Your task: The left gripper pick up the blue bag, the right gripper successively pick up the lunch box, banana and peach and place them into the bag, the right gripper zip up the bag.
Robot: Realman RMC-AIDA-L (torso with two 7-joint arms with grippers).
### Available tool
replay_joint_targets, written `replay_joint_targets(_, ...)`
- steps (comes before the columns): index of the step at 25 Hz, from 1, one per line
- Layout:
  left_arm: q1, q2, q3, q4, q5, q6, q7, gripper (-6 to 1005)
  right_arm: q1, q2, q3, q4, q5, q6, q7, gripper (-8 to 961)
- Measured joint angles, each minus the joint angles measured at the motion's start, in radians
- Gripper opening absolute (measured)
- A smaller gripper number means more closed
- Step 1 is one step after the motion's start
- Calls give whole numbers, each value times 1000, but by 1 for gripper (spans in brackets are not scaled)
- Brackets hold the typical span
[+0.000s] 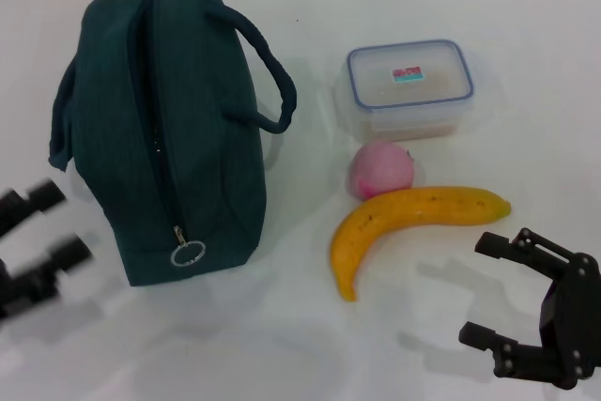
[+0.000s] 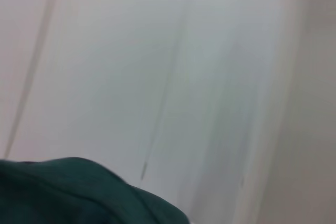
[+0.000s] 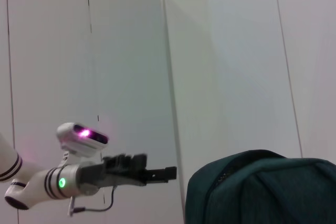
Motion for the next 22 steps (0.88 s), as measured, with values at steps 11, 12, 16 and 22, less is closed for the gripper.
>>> replay_joint_targets(11,-153,71,-89,101,66,-49,-669,889,18,1,-6,24,12,1,0,873)
replay_joint_targets(12,-168,76,-89,126,86,-67,-731,889,18,1,-7,24,12,1,0,873)
replay_joint_targets(16,-227,99,-91,250,168,-126,-956,889,20,2,-6,27,12,1,0,873)
replay_joint_targets(22,-295,101,-87,514,303,-152,-1212,888,20,2,-4,37,12,3,-4,873)
